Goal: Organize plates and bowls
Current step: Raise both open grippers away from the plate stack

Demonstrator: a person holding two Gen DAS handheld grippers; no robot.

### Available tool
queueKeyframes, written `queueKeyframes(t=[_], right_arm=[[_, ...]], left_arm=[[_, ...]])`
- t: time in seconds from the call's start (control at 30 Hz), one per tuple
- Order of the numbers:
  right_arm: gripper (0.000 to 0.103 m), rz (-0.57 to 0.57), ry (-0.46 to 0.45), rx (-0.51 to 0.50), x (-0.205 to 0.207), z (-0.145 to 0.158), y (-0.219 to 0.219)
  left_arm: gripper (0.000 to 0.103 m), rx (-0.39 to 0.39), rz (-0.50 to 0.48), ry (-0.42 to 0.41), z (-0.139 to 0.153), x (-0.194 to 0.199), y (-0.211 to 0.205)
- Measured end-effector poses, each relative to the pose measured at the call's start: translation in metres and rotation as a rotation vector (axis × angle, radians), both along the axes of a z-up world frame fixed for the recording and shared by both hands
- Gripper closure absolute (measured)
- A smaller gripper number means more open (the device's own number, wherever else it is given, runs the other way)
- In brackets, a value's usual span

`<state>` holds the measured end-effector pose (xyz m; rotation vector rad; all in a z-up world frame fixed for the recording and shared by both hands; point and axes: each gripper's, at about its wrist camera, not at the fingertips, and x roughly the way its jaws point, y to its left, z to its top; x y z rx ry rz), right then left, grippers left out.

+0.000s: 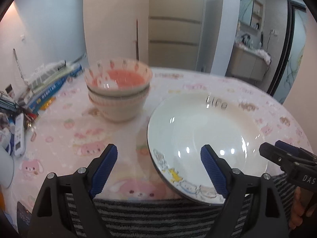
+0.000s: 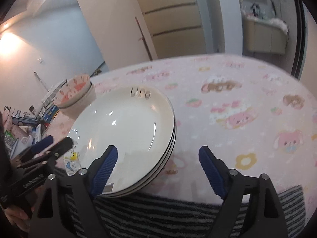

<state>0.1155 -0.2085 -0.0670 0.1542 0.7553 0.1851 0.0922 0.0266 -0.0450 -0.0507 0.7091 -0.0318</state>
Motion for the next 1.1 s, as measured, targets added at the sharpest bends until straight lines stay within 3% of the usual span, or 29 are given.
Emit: queueKeyframes(t=[0.13, 0.23, 0.43, 0.6, 0.8, 0.9, 1.1], right_arm=[[0.016, -0.039, -0.121, -0.037, -0.010, 0.017, -0.002], [0.015, -0.060, -0.198, -0.054, -0.018, 0.028, -0.004], [0.013, -0.091, -0.359, -0.172, -0.035, 0.048, 0.005], [0.000, -0.087, -0.474, -0.166, -0.050, 0.059, 0.007], [0.000, -0.144, -0.634, -0.175, -0.073, 0.072, 0.006], [0.000, -0.148, -0.661, -0.171, -0.076, 0.075, 0.005], [0.000, -0.109, -0.685, -0.170, -0.080, 0.080, 0.005]], left_arm=[[0.001, 0.008, 0.039, -0.217, 0.023, -0.023, 0.003], [0.001, 0.004, 0.052, -0.361, 0.037, -0.041, 0.007], [0.001, -0.048, 0.094, -0.566, 0.055, -0.067, 0.019], [0.001, -0.056, 0.102, -0.611, 0.056, -0.069, 0.024], [0.001, -0.072, 0.059, -0.669, 0.053, -0.073, 0.020], [0.001, -0.030, 0.062, -0.726, 0.053, -0.081, 0.012], [0.001, 0.010, 0.015, -0.729, 0.048, -0.082, -0.001]])
